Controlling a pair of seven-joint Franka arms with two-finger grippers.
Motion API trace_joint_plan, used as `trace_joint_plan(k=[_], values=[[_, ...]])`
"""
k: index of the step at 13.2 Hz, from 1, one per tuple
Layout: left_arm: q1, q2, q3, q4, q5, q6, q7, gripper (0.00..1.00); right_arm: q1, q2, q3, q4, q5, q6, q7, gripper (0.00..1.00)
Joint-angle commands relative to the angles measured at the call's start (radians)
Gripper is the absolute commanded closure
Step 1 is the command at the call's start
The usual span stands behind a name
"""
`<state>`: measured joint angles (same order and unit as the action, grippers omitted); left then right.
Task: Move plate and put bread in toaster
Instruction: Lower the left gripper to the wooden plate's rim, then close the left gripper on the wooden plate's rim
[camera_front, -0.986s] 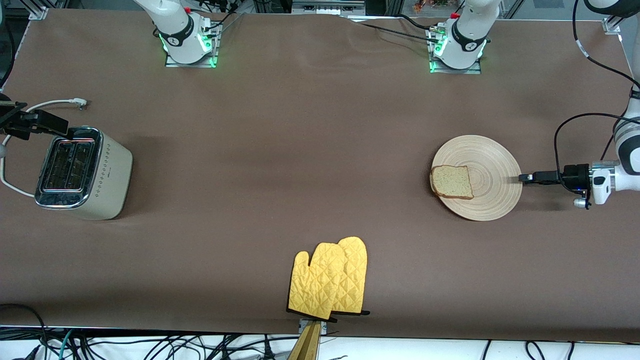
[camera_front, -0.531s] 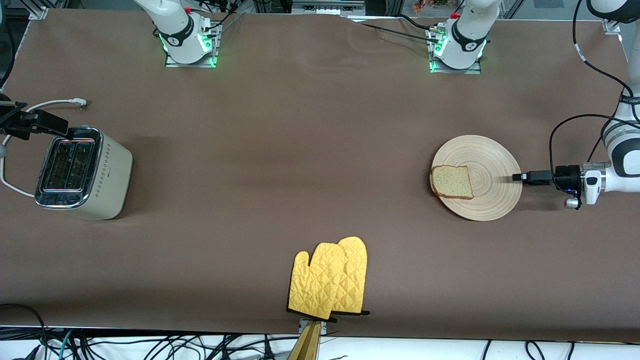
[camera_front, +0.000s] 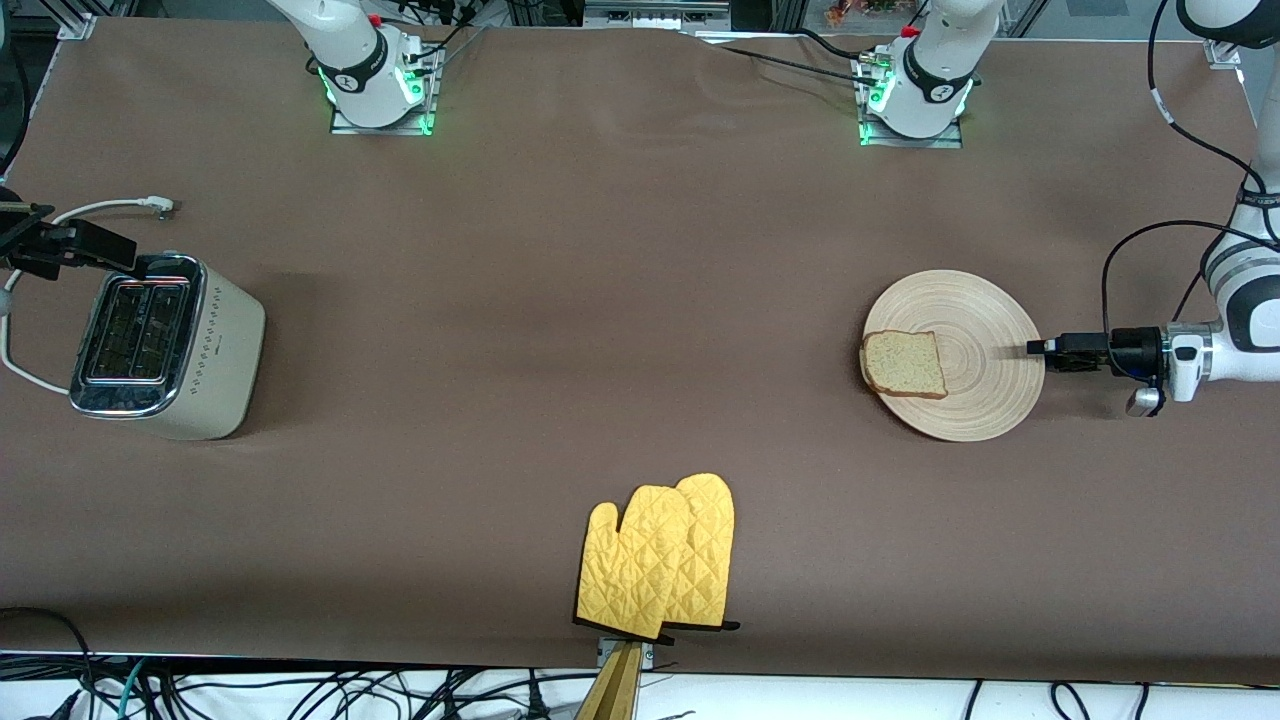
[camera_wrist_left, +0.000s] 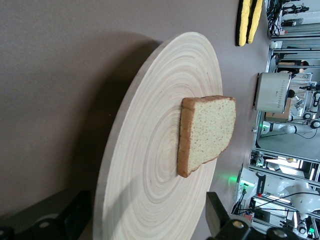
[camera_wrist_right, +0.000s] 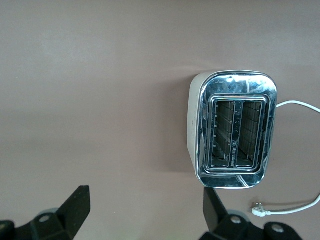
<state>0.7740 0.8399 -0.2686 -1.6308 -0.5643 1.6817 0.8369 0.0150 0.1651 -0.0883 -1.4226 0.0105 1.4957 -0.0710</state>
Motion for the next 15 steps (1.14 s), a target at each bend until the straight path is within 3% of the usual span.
trace_joint_plan(k=[1,4,7,10,13,15], values=[[0.013,0.010,-0.012,-0.015,-0.028,0.026,0.060,0.00,-0.010,0.008,0.008,0.021,-0.004,-0.005,0.002,0.00],[0.018,0.010,-0.011,-0.015,-0.026,0.026,0.094,0.11,-0.010,0.008,0.008,0.021,-0.006,-0.005,0.002,0.00],[0.016,0.019,-0.011,-0.015,-0.023,0.035,0.084,0.14,-0.010,0.008,0.007,0.021,-0.004,-0.005,0.002,0.00],[0.018,0.025,-0.011,-0.040,-0.022,0.076,0.094,0.28,-0.010,0.008,0.007,0.021,-0.004,-0.005,0.002,0.00],[0.018,0.027,-0.012,-0.050,-0.020,0.090,0.097,0.51,-0.010,0.008,0.007,0.021,-0.004,-0.003,0.002,0.00],[0.018,0.028,-0.011,-0.052,-0.028,0.093,0.114,0.53,-0.010,0.008,0.008,0.021,-0.004,-0.005,0.002,0.00]])
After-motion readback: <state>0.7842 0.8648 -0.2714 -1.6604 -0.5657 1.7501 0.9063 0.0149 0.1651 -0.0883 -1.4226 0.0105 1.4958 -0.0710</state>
